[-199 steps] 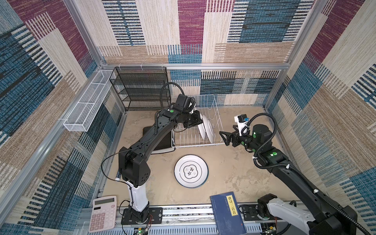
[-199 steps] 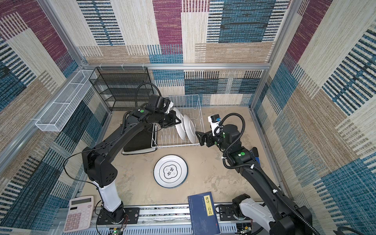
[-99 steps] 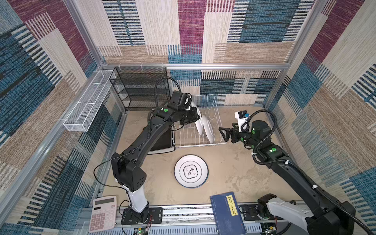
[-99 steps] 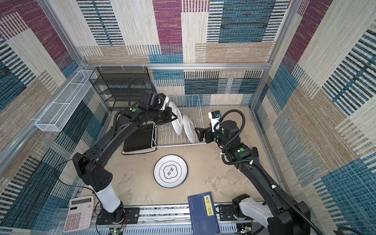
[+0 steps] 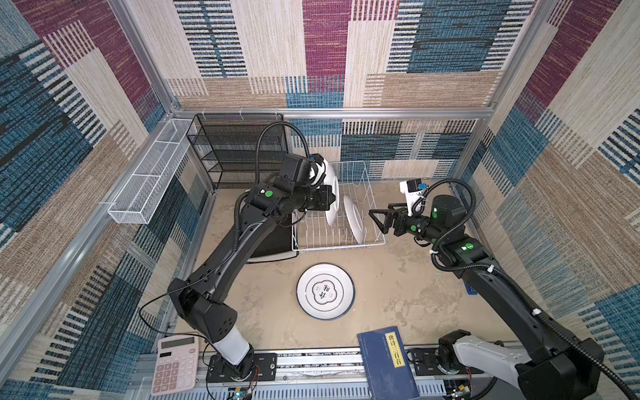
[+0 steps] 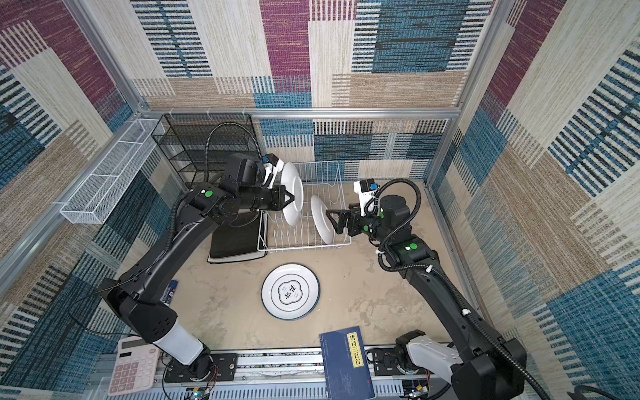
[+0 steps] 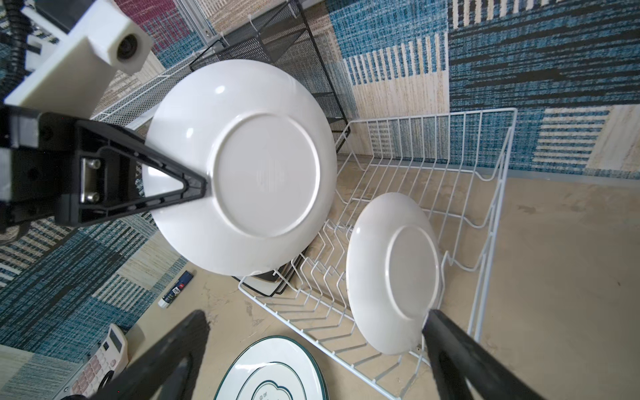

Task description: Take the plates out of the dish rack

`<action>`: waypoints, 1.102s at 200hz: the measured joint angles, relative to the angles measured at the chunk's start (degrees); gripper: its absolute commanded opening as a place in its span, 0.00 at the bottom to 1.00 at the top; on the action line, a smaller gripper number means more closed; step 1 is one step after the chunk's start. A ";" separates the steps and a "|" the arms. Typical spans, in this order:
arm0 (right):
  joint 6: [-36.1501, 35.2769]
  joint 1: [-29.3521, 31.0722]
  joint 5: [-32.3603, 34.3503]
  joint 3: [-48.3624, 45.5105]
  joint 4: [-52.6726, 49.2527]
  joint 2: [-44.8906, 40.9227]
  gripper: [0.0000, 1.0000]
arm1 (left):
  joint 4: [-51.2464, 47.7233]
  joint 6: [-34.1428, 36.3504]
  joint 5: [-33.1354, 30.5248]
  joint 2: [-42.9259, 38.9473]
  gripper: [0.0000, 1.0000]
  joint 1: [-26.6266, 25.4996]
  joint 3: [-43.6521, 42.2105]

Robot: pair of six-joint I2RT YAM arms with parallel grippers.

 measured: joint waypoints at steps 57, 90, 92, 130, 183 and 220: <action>1.31 -4.66 -5.53 8.31 -3.56 3.85 0.99 | 5.77 14.75 -7.65 -10.45 0.00 -4.44 -13.97; 3.91 -5.51 -10.60 11.78 -4.37 6.93 0.99 | 14.19 25.90 -10.73 -17.05 0.00 -9.18 -24.96; 3.98 -5.57 -10.93 11.98 -4.37 7.10 0.99 | 14.51 26.40 -10.88 -17.22 0.00 -9.40 -25.31; 5.90 -5.84 -15.87 14.93 -4.13 9.31 0.99 | 19.52 39.12 -17.27 -19.10 0.00 -14.29 -29.90; 6.27 -5.95 -20.06 16.57 -5.09 13.07 1.00 | 27.80 57.75 -32.09 -18.49 0.00 -20.35 -37.94; 6.23 -5.84 -20.72 15.26 -7.58 15.08 0.94 | 35.93 70.03 -40.02 -17.11 0.00 -23.17 -43.85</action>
